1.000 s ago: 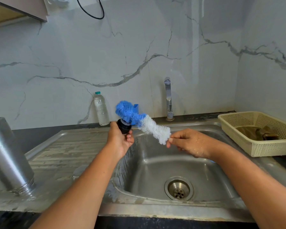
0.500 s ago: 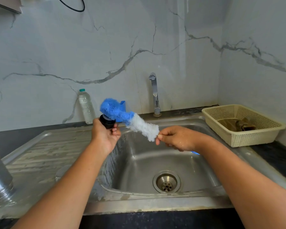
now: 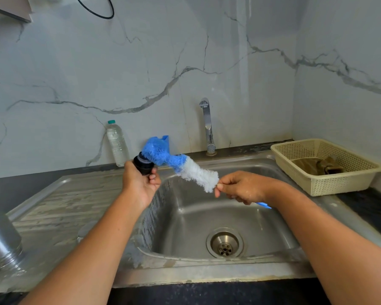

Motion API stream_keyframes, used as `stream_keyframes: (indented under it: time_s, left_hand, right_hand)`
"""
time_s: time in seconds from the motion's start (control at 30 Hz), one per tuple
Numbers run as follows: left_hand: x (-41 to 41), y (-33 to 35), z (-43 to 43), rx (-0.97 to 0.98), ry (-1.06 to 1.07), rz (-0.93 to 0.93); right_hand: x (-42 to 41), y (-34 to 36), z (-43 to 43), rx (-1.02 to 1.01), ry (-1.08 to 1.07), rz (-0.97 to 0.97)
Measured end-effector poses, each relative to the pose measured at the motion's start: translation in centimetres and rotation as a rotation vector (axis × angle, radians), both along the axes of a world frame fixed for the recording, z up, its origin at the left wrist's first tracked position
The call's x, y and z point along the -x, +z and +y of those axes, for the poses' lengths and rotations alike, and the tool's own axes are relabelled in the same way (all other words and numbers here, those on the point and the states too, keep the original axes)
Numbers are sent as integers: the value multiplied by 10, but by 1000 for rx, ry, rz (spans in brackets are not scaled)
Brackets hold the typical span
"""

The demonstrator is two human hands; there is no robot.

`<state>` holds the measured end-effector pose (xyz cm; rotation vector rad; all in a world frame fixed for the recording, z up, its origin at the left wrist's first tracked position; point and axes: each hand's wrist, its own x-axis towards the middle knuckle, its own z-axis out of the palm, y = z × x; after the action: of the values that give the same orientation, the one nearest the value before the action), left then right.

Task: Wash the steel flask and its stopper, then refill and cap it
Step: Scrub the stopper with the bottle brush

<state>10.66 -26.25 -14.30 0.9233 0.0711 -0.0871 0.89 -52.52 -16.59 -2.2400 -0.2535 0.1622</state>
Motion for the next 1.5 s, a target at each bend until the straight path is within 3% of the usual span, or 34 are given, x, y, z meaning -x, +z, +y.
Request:
stream_keyframes:
  time_s: [0.13,0.3,0.5,0.67,0.93,1.17,1.5]
  left_hand:
    - [7,-3,-14,-56,-43,2]
    - [0,4,-1,28,35,13]
    - [8,-3,-16,-97,-76,8]
    - [1,5,-4,23,18,9]
    - [4,-7,-15,-132,-122,41]
    - [-6,-6,-6,-9,8,13]
    - [-5,-3,-2,74,80,-44]
  right_hand:
    - [-3,-1,9,-35,18,-5]
    - [-1,-3,-6,-9,6,54]
    - [-7,-5,6,-64,-12,39]
    - [-3,-3,-5,-48,-18,95]
    - [-4,-3,2,-47,-46,56]
    - [-9,-1,-2,-85,-127,-125]
    - [-7,-1,-9,-29,-131,-88]
